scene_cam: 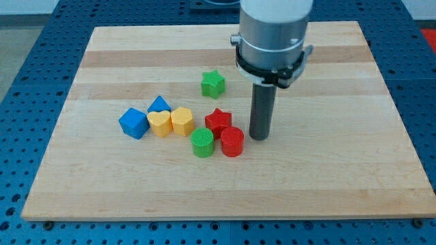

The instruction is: Move the red circle below the red star

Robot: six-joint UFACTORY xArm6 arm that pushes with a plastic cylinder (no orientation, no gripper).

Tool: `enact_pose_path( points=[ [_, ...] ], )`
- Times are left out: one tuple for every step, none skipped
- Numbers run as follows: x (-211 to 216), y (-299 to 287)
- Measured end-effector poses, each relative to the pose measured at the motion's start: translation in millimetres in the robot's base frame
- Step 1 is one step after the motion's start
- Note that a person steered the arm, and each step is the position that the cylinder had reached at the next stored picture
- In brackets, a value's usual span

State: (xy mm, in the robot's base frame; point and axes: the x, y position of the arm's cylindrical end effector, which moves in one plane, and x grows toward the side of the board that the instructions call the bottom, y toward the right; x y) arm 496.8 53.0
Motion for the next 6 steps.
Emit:
enact_pose_path(
  points=[
    [0.0, -0.3],
    [0.0, -15.5],
    [0.0, -37.5],
    [0.0, -63.2],
    [0.0, -86.2],
    [0.0, -108.4]
  ],
)
